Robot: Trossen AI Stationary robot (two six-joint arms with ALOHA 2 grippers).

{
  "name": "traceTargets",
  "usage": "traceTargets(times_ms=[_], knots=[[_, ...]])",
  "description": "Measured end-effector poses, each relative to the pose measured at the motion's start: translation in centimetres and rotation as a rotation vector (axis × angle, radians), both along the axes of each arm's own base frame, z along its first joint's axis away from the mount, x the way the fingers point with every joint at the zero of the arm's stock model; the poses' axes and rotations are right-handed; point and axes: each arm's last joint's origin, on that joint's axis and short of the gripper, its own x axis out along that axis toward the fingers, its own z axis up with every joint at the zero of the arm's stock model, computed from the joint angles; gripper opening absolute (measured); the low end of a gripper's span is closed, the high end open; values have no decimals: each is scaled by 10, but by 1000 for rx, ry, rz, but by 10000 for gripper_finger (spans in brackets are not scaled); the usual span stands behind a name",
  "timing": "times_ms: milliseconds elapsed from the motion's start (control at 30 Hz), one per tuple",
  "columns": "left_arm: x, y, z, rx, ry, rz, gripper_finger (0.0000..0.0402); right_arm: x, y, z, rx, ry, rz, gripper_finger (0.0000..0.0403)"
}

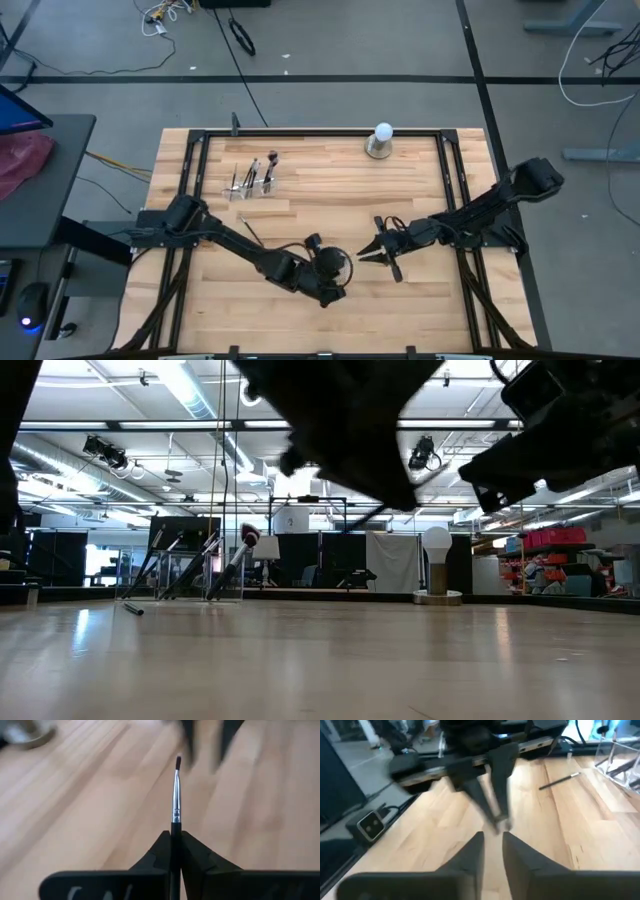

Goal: Put items in baskets/containers
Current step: Put the black eyeshadow brush into the left section of the transparent organizer

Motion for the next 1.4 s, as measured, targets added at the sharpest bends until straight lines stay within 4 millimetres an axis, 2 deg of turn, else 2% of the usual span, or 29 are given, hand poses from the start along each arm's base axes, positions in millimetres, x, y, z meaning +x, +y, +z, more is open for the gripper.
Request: traceTargets(times_ms=[100,267,400,567,733,967,1167,1400], knots=[[-22,-2,4,68,68,106,20,-7,-3,8,-31,23,9,99],[-69,-2,26,187,48,320,20,-15,-5,19,-46,11,12,124],[-110,7,47,272,-115,435,20,-15,-6,21,-45,0,11,129],[-159,41,58,232,-338,530,20,-15,-6,21,-49,2,12,124],[-199,85,55,140,-433,636,20,-15,-6,21,-64,-5,15,116],[-243,132,52,179,-424,721,20,-15,-6,22,-70,-20,17,109],[-260,153,29,311,-367,763,20,-15,-6,22,-77,-25,16,109],[-271,163,-12,344,-342,795,20,-15,-6,23,-80,-32,17,109]])
